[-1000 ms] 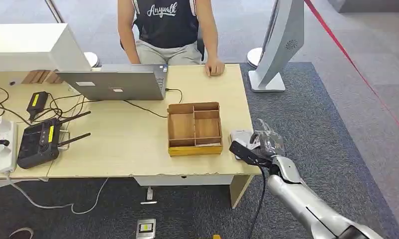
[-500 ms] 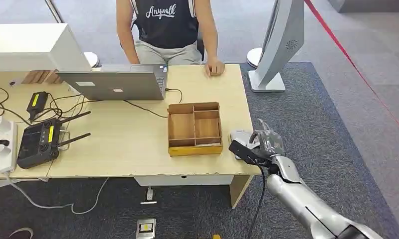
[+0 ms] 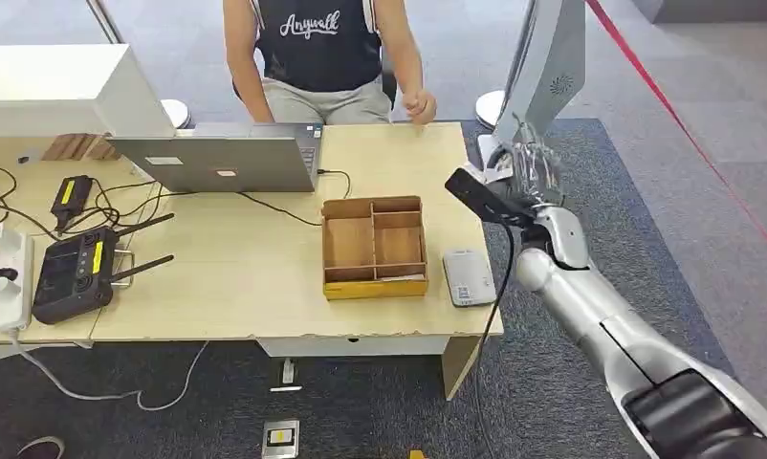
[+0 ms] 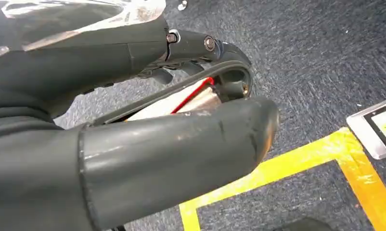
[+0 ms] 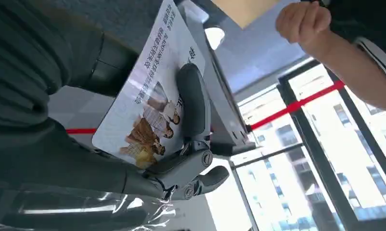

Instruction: Pass the card to the sensor for recognition and then transmit it.

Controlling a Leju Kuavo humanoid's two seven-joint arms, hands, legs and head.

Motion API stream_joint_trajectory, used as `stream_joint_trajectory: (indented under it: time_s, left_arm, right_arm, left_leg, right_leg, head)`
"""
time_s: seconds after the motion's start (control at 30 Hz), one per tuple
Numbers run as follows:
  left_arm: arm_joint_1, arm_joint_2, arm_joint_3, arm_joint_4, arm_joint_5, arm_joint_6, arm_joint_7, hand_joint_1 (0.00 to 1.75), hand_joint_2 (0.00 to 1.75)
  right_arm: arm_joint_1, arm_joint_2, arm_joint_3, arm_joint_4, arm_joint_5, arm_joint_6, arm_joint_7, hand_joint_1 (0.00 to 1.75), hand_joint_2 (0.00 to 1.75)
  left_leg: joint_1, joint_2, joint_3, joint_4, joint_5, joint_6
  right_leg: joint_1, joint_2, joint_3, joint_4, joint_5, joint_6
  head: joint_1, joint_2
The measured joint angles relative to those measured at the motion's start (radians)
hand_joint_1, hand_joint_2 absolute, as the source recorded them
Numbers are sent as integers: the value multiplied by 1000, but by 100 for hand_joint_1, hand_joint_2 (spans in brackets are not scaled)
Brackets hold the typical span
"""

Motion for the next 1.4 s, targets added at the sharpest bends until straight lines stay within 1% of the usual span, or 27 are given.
stream_joint_trajectory:
  time_s: [0.07, 0.2, 0.33, 0.47, 0.57, 0.7, 0.87, 1.0, 1.33, 1.37, 1.4]
  left_arm:
    - [-3, 3, -16, 0, -4, -3, 4, 0, 0]
    - [-18, 4, -44, -1, -19, -22, 18, 0, 0]
    - [-37, 5, -73, -2, -27, -42, 30, 0, 0]
    - [-54, 7, -100, -3, -25, -55, 35, 0, 0]
    - [-62, 13, -132, -6, -24, -55, 36, 0, 0]
    - [-67, 16, -148, -6, -26, -63, 39, 0, 0]
    - [-70, 22, -167, -6, -29, -69, 45, 0, 0]
    - [-70, 23, -173, -6, -27, -68, 45, 0, 0]
    - [-69, 28, -186, -6, -22, -68, 45, 0, 0]
    - [-69, 28, -186, -6, -21, -68, 45, 0, 0]
    - [-69, 28, -186, -6, -20, -68, 45, 0, 0]
  right_arm:
    - [-30, -2, -6, -19, 11, 2, 2, 175, 175]
    - [-62, -11, -23, -58, 51, 28, 30, 175, 175]
    - [-93, -14, -31, -80, 91, 91, 38, 175, 175]
    - [-134, 11, -27, -67, 126, 161, 34, 175, 175]
    - [-199, 52, -18, 7, 134, 189, 27, 175, 175]
    - [-254, 93, -4, 101, 151, 210, 20, 175, 175]
    - [-292, 118, 10, 187, 158, 246, 30, 175, 175]
    - [-308, 139, 21, 240, 160, 259, 42, 175, 175]
    - [-315, 168, 41, 316, 161, 260, 43, 175, 175]
    - [-315, 170, 42, 322, 161, 260, 42, 49, 175]
    - [-315, 172, 44, 327, 161, 258, 42, 0, 175]
  left_leg:
    - [0, 0, 0, 0, 0, 0]
    - [0, 0, 0, 0, 0, 0]
    - [0, 0, -1, 0, 0, 0]
    - [0, 0, -1, 0, 0, 0]
    - [0, 0, -2, 0, 1, -1]
    - [1, -1, -4, 0, 1, -1]
    - [1, -1, -4, 0, 1, -1]
    - [0, -1, -4, 0, 1, -1]
    - [1, -1, -4, 0, 1, -1]
    - [1, -1, -4, 0, 1, -1]
    - [1, -1, -4, 0, 1, -1]
  right_leg:
    - [0, 0, 0, 0, 0, 0]
    - [0, 0, 0, 0, 0, 0]
    - [0, 0, 0, 0, 0, 0]
    - [0, 0, 0, 0, 0, 0]
    - [0, 0, -3, 1, 1, -1]
    - [1, -1, -3, 1, 0, -1]
    - [1, 0, -4, 1, 0, 0]
    - [1, 0, -4, 1, 0, 0]
    - [1, 0, -4, 1, 0, 0]
    - [1, 0, -4, 1, 0, 0]
    - [1, 0, -4, 1, 0, 0]
  head:
    - [0, 0]
    - [0, 0]
    - [0, 0]
    - [0, 0]
    - [-2, 0]
    - [-1, 0]
    - [-1, 0]
    - [-1, 0]
    - [-1, 0]
    - [-1, 0]
    - [-1, 0]
